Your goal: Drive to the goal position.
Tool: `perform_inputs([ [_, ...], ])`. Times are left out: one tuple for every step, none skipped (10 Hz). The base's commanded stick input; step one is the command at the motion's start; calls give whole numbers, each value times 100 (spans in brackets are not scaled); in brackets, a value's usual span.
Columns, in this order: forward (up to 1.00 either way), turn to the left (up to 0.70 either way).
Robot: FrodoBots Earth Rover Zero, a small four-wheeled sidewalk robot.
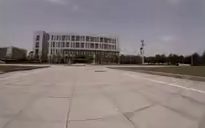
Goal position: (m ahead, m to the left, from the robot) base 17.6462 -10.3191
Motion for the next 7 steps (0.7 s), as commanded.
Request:
perform_inputs([
  [100,-36],
  [100,-17],
  [100,0],
  [100,0],
  [100,0],
  [100,0],
  [100,0],
])
